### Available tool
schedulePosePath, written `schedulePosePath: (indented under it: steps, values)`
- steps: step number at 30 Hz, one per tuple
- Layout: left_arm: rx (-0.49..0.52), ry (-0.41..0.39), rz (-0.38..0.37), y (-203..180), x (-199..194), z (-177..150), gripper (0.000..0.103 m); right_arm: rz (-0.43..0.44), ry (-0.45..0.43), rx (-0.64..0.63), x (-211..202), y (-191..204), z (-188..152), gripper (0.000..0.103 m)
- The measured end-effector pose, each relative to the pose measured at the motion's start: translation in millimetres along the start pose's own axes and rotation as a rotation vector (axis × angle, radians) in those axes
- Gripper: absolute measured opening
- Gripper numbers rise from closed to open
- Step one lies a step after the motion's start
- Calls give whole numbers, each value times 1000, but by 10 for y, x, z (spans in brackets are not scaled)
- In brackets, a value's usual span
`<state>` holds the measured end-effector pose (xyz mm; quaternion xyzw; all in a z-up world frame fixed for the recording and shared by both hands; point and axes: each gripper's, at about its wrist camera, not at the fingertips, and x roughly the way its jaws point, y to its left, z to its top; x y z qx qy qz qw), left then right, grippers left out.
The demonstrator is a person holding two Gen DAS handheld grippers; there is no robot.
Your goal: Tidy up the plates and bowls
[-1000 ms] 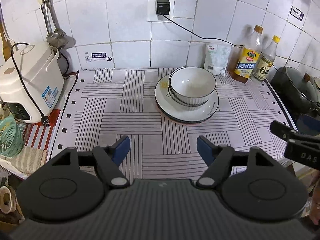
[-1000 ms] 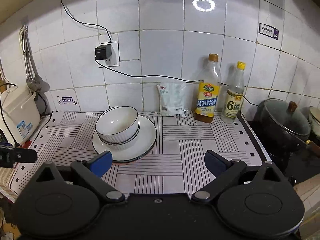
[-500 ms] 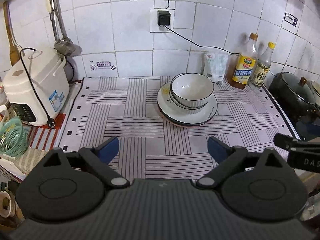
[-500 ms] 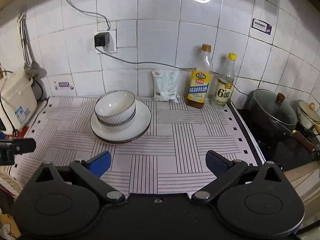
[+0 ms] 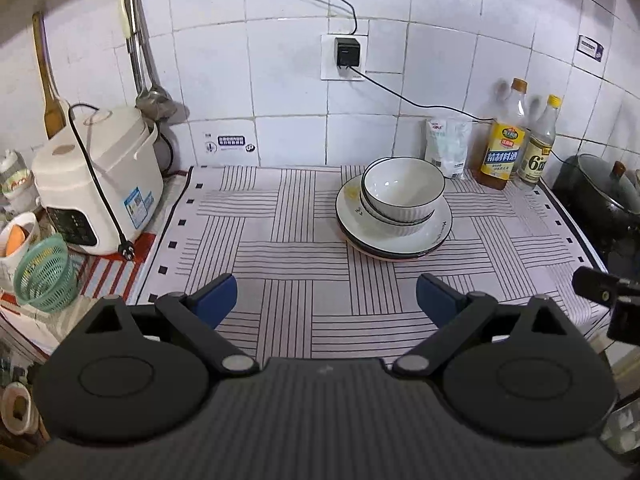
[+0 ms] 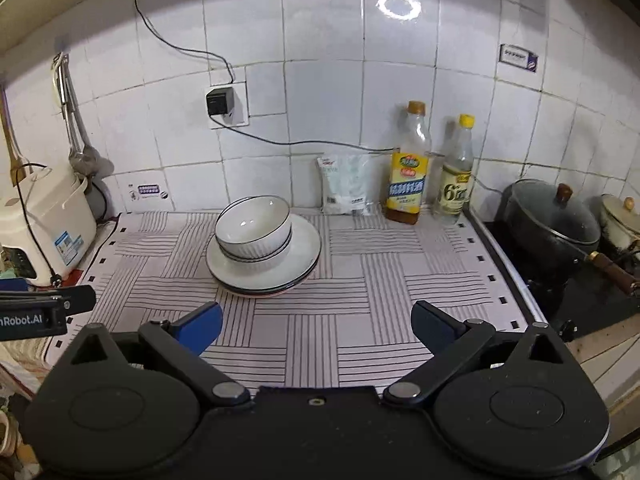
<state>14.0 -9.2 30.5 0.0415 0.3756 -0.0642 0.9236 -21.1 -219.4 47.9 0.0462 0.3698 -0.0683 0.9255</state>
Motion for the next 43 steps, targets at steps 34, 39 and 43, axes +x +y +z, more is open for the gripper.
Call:
schedulePosePath:
  steps: [34, 39, 43]
  values:
    - [-32, -4, 70, 81, 86, -170, 103, -85, -28, -2, 10, 97, -238, 102]
    - [-36, 5, 66, 81, 93, -175, 103, -81, -29, 9, 6, 81, -226, 102]
    - [-45, -17, 86, 94, 81, -177, 103, -79, -27, 11, 12, 75, -232, 102]
